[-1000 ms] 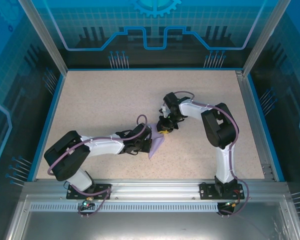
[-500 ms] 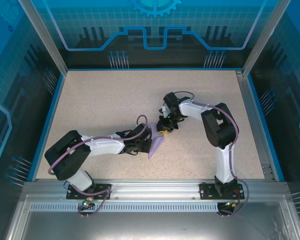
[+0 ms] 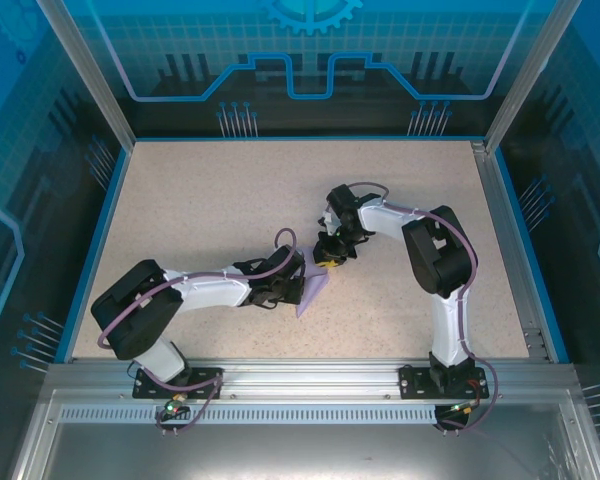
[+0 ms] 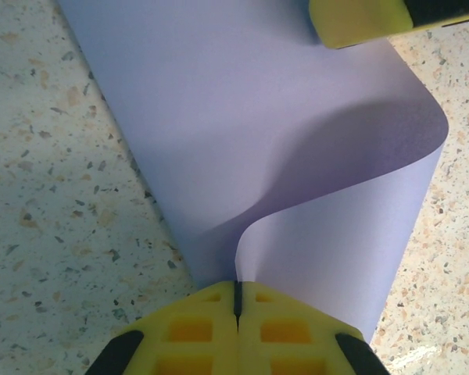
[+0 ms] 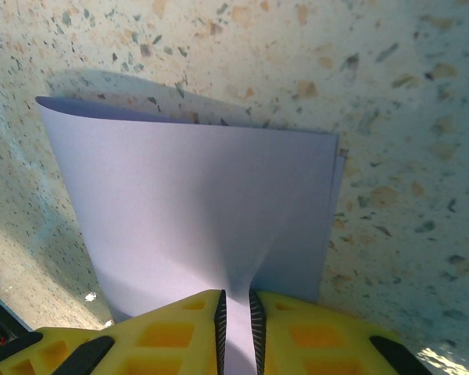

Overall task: Fold a paper plane with a square sheet of paper (pick it up from the middle)
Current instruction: Third fold the triangle at the center of the table.

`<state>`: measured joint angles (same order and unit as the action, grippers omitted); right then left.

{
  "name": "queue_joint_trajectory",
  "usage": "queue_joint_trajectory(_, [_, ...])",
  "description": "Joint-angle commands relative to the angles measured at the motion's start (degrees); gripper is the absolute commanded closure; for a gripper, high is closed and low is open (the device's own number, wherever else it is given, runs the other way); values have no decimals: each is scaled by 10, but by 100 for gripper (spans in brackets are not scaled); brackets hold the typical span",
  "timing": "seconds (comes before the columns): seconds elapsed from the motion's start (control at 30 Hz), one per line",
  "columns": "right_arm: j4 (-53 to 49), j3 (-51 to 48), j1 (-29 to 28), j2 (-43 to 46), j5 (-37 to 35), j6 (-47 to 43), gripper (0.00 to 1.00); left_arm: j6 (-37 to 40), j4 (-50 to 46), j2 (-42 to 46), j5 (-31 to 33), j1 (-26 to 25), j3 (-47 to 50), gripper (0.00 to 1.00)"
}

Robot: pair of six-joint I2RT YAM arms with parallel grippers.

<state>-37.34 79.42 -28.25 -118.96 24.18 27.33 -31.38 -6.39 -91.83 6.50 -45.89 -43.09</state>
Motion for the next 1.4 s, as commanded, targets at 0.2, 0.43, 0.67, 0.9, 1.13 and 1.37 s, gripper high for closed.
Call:
queue_joint_trajectory(0.2, [-31,1,-6,-22,-19,-2,80,-1,-22,-11,23,5,-18,100])
queue_joint_trajectory(0.43, [-30,-1,-6,-24,-19,-2,80,-8,-31,-24,23,5,-24,100])
queue_joint_trajectory(0.67, [-34,-1,-5,-24,-26,1,80,-16,-32,6,23,5,-13,100])
queue_joint_trajectory(0.9, [-32,-2,-5,-22,-28,3,81,-15,-30,28,26,5,-5,100])
queue_joint_trajectory(1.13, [-34,-2,-5,-22,-26,4,80,-21,-36,-2,29,5,-11,100])
queue_joint_trajectory(1.37, [-33,-3,-4,-22,-26,6,80,-32,-35,-4,33,5,-4,100])
